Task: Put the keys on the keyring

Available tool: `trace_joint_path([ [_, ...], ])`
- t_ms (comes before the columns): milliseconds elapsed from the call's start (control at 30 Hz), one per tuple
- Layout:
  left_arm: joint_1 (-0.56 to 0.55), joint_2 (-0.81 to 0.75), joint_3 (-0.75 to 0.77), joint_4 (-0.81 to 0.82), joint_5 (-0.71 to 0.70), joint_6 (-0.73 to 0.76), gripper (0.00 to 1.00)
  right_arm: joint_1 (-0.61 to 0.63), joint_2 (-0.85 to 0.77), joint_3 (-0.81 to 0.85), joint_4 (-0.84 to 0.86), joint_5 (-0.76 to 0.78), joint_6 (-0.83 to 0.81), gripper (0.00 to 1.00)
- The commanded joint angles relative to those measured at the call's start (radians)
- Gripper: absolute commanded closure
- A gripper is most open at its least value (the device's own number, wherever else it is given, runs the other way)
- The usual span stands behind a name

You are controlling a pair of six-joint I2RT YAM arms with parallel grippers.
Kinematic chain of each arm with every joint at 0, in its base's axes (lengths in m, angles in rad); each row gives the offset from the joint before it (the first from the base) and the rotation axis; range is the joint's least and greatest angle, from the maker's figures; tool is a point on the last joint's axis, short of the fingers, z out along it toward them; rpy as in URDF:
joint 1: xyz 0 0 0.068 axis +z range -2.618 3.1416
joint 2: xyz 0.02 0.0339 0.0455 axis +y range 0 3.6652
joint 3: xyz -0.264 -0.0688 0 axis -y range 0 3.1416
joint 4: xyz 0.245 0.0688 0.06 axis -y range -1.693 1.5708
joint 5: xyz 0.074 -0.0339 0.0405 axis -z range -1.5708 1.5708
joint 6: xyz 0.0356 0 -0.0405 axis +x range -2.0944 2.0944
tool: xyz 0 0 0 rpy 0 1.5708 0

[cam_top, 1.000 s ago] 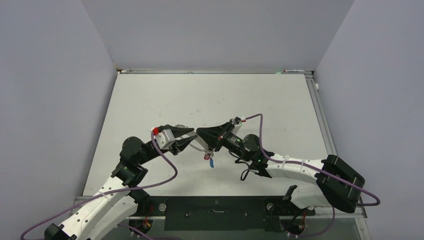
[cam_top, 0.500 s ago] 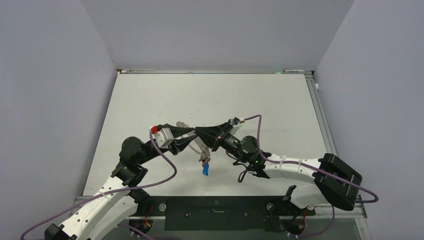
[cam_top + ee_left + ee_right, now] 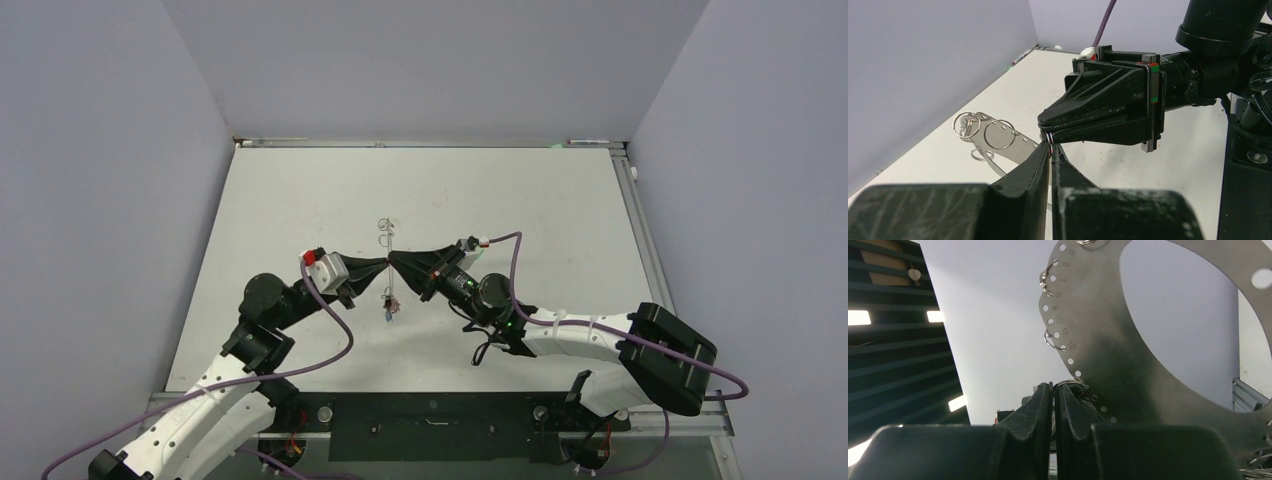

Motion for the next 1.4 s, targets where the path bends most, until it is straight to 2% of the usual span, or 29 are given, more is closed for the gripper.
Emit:
trace_joint_path([
  [0,-0.003,-0.001,0.051,-0.041,-0.049,-0.012,1.0,0.031,-0.02,0.021,0.149,-0.056,-0.002,0.95],
  [167,0.0,-0.028,0.056,-0.061,-0.06,-0.02,1.0,0.023,-0.043,0.015,0.09,-0.07,-0.041,0.95],
  [433,0.008,-0.026,0.086,-0.131,-0.047,0.005,1.0,-0.09,-0.131,0.035,-0.15,-0.17,-0.129,0.79],
  [567,0.013,-0.025,0.09,-0.136,-0.05,0.003,1.0,-0.12,-0.163,0.06,-0.286,-0.206,-0.181,0.75],
  [733,0.018,-0.03,0.098,-0.154,-0.057,0.0,1.0,-0.156,-0.177,0.056,-0.302,-0.24,-0.253,0.73],
  [833,0.017,-0.039,0.113,-0.201,-0.064,0.0,1.0,-0.232,-0.173,0.133,-0.36,-0.347,-0.515,0.64],
  [900,0.017,-0.039,0.128,-0.24,-0.059,-0.007,1.0,-0.276,-0.169,0.211,-0.401,-0.48,-0.788,0.59],
  [967,0.017,-0.033,0.147,-0.279,-0.046,-0.017,1.0,-0.276,-0.178,0.309,-0.597,-0.542,-1.079,0.45],
  [1000,0.016,-0.029,0.156,-0.299,-0.04,-0.021,1.0,-0.265,-0.191,0.351,-0.713,-0.526,-1.199,0.36],
  [1033,0.016,-0.027,0.165,-0.326,-0.035,-0.028,1.0,-0.254,-0.207,0.374,-0.792,-0.499,-1.316,0.32],
  [1100,0.016,-0.024,0.183,-0.377,-0.03,-0.04,1.0,-0.212,-0.25,0.385,-0.893,-0.376,-1.486,0.16],
  [1133,0.016,-0.024,0.189,-0.392,-0.024,-0.044,1.0,-0.178,-0.265,0.393,-0.945,-0.301,-1.547,0.12],
  [1267,0.016,-0.027,0.208,-0.434,-0.012,-0.05,1.0,-0.094,-0.262,0.494,-1.141,-0.062,-1.715,0.12],
  [1333,0.016,-0.024,0.224,-0.46,-0.022,-0.05,1.0,-0.092,-0.255,0.514,-1.179,0.03,-1.774,0.2],
  [1367,0.016,-0.02,0.237,-0.479,-0.027,-0.05,1.0,-0.092,-0.258,0.502,-1.175,0.038,-1.816,0.19],
])
